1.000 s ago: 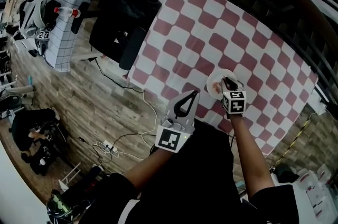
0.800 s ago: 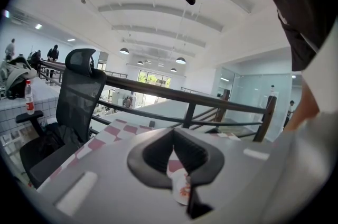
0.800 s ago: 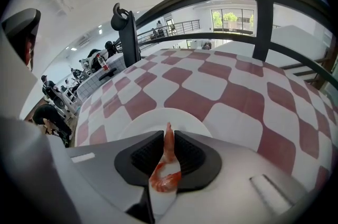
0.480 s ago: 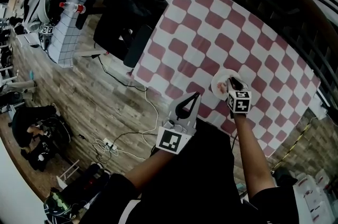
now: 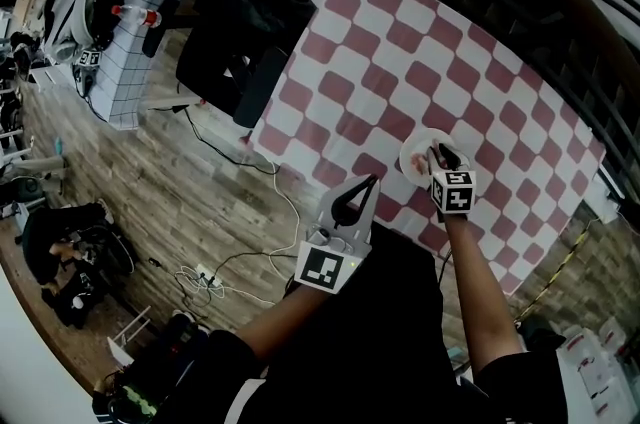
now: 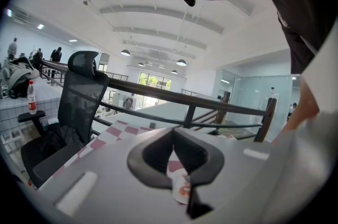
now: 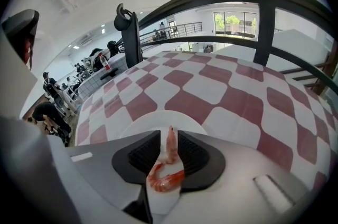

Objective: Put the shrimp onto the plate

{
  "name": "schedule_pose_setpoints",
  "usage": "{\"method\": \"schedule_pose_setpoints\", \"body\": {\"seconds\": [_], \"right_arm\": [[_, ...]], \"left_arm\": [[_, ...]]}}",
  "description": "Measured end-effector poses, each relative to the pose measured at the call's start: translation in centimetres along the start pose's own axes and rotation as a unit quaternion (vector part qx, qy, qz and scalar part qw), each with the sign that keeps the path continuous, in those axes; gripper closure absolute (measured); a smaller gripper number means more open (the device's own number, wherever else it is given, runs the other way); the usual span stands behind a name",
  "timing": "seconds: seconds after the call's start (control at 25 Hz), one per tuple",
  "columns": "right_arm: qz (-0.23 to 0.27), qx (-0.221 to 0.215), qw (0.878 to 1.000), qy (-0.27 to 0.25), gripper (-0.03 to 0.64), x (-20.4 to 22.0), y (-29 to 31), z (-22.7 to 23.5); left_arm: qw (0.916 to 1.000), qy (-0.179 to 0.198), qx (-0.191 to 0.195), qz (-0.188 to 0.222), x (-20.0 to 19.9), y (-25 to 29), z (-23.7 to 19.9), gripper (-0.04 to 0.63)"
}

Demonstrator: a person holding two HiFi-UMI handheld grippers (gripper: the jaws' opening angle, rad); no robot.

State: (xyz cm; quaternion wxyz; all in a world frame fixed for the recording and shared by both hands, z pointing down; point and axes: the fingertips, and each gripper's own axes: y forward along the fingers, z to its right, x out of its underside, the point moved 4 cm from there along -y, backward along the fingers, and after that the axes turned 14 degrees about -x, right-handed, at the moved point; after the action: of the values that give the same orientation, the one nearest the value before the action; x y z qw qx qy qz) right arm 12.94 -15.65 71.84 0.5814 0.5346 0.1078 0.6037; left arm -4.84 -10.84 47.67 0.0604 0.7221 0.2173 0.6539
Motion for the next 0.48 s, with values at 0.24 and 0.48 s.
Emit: {"method": "schedule_pose_setpoints", "body": {"seconds": [0.24, 0.48], "right_arm": [[0.022, 0.000, 1.000, -0.003, 0.520, -1.1, -2.3, -0.9], [0.070, 0.004, 0.998, -0.004, 0.547, -2.7, -5.8, -3.1]], "left_arm": [[0.9999, 0.002, 0.009, 0.007, -0.2, -0.8, 0.2, 0.588], [0.9995, 0.003, 0.020, 0.024, -0.6, -2.0, 0.7, 0.588]]}}
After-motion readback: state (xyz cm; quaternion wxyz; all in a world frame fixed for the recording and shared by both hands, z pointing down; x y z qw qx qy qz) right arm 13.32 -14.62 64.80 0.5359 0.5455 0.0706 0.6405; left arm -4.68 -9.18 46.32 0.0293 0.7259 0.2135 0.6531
